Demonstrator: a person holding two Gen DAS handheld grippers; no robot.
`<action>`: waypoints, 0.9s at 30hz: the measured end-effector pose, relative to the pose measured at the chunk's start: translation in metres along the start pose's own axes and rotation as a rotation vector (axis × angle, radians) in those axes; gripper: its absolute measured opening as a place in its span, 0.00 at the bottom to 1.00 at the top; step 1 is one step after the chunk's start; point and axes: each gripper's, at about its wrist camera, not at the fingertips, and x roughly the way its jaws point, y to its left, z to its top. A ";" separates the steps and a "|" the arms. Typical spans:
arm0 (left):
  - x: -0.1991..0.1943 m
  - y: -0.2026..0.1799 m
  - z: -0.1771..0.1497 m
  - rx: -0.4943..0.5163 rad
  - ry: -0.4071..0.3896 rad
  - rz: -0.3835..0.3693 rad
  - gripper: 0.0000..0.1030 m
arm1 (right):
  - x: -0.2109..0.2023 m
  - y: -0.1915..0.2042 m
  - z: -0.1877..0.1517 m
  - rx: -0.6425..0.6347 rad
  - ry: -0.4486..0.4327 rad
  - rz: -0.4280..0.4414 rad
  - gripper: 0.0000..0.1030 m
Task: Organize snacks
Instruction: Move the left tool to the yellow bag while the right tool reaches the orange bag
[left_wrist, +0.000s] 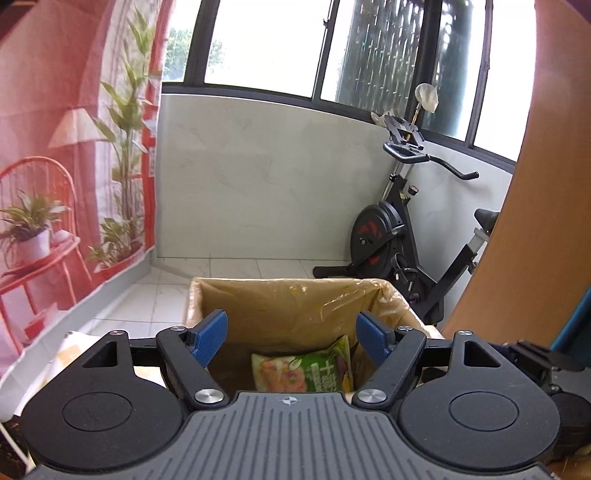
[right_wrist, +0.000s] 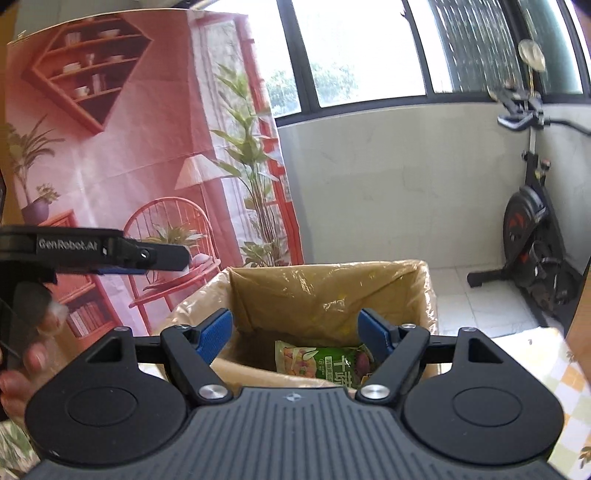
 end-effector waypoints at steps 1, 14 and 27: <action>-0.008 0.002 -0.002 0.004 -0.002 0.010 0.77 | -0.005 0.004 -0.002 -0.022 -0.003 -0.001 0.75; -0.072 0.038 -0.080 -0.035 0.050 0.118 0.77 | -0.044 0.044 -0.060 -0.124 0.007 0.007 0.75; -0.074 0.048 -0.187 -0.087 0.121 0.143 0.88 | -0.045 0.062 -0.149 -0.018 0.124 0.054 0.75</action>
